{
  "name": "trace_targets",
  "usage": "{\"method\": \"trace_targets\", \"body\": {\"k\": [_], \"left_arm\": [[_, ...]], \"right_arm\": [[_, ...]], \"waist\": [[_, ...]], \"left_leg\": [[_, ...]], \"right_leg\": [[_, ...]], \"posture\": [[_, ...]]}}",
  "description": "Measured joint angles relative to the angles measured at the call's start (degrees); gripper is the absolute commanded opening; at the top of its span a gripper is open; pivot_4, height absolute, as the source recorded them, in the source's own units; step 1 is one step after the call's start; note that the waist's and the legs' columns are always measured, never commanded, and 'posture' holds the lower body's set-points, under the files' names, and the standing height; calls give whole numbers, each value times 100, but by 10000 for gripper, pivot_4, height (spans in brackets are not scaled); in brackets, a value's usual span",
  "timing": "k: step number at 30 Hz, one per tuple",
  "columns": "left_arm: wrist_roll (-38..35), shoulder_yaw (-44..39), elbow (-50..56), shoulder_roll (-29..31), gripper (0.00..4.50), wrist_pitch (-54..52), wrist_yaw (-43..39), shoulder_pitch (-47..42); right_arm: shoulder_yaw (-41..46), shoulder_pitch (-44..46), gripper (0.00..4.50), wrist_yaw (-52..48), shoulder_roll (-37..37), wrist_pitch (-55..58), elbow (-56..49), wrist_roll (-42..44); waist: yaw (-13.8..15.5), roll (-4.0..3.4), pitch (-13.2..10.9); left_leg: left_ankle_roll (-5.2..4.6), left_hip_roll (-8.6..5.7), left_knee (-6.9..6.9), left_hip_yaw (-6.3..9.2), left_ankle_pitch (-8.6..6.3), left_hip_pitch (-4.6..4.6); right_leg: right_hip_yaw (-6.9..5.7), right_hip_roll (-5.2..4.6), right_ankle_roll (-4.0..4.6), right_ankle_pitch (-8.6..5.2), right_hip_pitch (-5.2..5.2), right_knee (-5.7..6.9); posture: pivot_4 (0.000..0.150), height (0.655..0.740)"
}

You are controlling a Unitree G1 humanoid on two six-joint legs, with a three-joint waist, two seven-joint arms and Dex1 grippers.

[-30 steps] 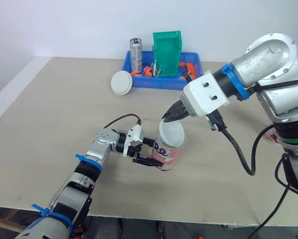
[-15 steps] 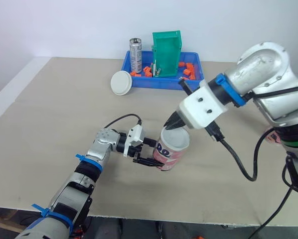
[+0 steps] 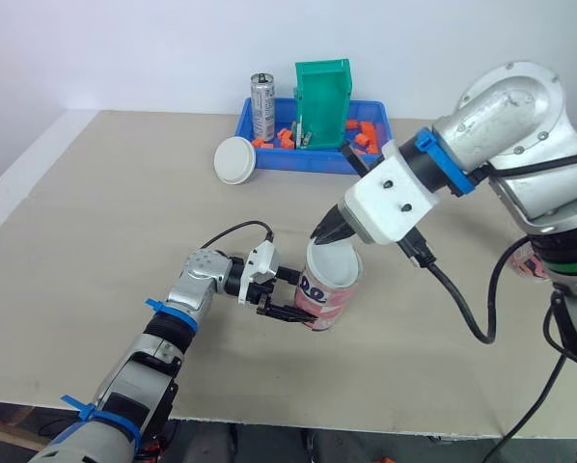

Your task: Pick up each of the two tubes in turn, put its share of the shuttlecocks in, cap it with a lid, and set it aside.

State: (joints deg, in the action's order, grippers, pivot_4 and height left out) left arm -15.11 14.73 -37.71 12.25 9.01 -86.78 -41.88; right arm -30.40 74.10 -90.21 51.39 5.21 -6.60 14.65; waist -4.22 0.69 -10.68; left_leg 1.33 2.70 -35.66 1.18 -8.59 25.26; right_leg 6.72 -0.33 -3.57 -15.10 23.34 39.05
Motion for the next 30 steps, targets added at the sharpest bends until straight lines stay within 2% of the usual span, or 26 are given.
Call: {"method": "trace_targets", "body": {"k": [10, 14, 24, 30], "left_arm": [[0, -5, -11, -1, 30819, 2, 0, -1], [0, 2, -9, -5, 30819, 2, -1, -2], [-2, -16, -8, -4, 30819, -21, 10, -7], [-2, -14, -3, -5, 30819, -32, 13, -7]], "right_arm": [[2, 114, 446, -2, 135, -94, -18, 86], [125, -140, 446, -2, 348, -274, -133, 62], [122, -225, 446, -2, 97, -629, 112, -636], [88, -271, 446, -2, 98, -760, 128, -649]], "waist": [[-1, 0, 0], [2, 5, -1], [0, 5, -1], [0, 5, -1]], "left_leg": [[0, 0, 1, 0, 0, 0], [0, 0, 2, -1, 0, 0], [0, 0, 3, -2, 0, -4], [0, 0, 5, -1, 0, -4]], "right_leg": [[0, -1, 1, 0, 1, 0], [-1, -2, 1, -2, -1, -2], [-2, -2, 3, -1, -1, -2], [-3, -2, 3, -1, -1, -2]], "posture": [[1500, 7362], [1500, 7362], [1500, 7362], [1500, 7362]]}}
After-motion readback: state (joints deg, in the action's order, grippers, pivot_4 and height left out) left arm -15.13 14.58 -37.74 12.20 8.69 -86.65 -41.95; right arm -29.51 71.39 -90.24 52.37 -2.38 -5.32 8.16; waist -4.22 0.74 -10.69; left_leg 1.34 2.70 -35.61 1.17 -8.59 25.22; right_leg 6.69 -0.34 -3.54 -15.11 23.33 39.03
